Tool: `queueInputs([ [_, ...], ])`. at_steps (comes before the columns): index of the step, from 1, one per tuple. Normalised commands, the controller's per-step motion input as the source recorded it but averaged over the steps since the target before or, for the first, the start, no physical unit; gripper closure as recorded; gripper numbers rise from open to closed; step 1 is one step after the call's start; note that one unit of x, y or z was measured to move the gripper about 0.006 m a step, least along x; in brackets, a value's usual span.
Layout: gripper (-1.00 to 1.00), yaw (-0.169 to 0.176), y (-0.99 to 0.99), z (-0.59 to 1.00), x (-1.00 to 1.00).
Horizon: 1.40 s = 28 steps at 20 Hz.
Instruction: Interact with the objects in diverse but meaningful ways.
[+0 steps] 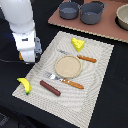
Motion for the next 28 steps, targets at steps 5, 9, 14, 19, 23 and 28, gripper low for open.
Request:
queueInputs([
  [5, 1.0, 0.006, 0.1, 0.76, -0.17],
  [9, 1.0, 0.0, 0.33, 1.0, -0.08],
  [14, 1.0, 0.0, 0.26, 1.0, 0.52],
  [19, 1.0, 0.004, 0.24, 0.9, 0.95],
  [23, 1.0, 0.002, 0.16, 0.49, 1.0],
  [28, 1.0, 0.0, 0.22, 0.36, 1.0],
])
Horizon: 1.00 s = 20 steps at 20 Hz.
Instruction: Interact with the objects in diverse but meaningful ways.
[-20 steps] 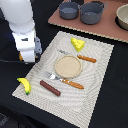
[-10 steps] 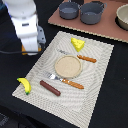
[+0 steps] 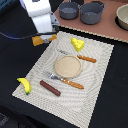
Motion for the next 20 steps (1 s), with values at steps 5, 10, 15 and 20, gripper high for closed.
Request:
queueInputs([
  [5, 1.0, 0.0, 0.31, 0.01, 0.99],
  [10, 1.0, 0.0, 0.32, 0.07, 1.0],
  [15, 1.0, 0.0, 0.34, 0.13, 1.0],
  [20, 1.0, 0.0, 0.25, 0.2, 0.97],
])
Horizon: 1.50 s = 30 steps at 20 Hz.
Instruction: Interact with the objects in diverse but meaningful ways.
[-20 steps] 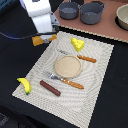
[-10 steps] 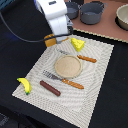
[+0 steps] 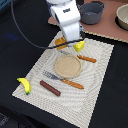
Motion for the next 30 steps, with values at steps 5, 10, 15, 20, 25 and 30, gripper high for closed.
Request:
queueInputs([
  [5, 1.0, -0.009, -0.3, 0.09, 0.68],
  [10, 1.0, -0.007, -0.42, 0.12, 0.42],
  [15, 1.0, -0.024, -0.29, 0.01, 0.48],
  [20, 1.0, -0.049, -0.04, 0.12, 0.82],
  [25, 1.0, -0.05, -0.04, 0.15, 0.83],
  [30, 1.0, 0.014, -0.24, 0.01, 0.21],
])
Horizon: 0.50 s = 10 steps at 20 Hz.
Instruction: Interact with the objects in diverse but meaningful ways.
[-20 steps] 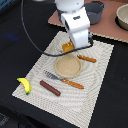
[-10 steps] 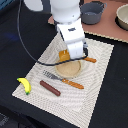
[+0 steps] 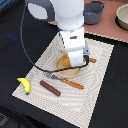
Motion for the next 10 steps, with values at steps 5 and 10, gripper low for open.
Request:
queueInputs([
  [5, 1.0, 0.042, -0.23, 0.12, -0.21],
  [10, -1.0, 0.001, -0.04, 0.4, 0.08],
])
